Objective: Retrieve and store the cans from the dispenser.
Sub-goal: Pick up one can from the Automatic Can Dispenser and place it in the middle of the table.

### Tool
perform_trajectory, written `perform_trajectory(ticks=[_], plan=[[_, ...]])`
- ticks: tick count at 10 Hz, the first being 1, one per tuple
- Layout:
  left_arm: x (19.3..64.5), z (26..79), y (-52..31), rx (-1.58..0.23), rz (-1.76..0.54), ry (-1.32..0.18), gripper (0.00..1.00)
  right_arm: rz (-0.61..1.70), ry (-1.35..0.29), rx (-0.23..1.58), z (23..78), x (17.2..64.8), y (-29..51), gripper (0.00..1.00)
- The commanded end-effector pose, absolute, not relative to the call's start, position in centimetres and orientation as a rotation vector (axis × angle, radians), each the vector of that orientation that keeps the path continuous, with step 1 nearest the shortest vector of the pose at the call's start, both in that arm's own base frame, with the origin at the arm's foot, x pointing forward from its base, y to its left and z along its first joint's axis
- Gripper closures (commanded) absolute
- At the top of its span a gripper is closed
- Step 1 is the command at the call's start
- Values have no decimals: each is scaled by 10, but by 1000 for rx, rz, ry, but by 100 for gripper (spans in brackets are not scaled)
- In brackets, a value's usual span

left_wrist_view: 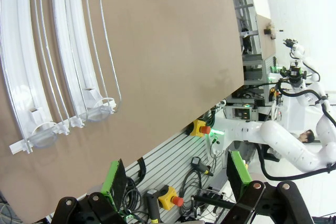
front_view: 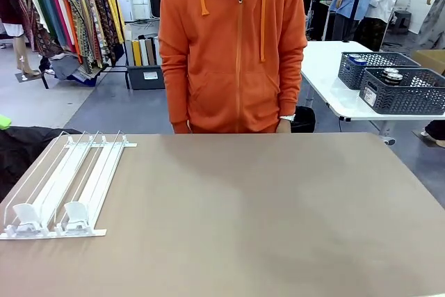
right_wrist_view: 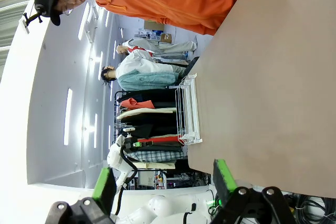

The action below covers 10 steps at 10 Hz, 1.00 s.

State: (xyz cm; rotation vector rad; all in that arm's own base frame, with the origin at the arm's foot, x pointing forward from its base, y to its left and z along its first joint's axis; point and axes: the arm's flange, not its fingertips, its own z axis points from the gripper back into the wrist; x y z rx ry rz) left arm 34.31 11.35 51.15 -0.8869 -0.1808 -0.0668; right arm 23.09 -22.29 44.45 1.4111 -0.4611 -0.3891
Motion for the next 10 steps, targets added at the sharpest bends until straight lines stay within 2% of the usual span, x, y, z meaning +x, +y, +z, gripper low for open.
perform_trajectory(ticks=[1, 10], plan=[[342, 511, 114, -904, -84, -193, 0, -399, -464, 1431, 451, 233, -222, 0], [342, 511, 114, -904, -84, -193, 0, -399, -464, 1431, 451, 233, -222, 0]])
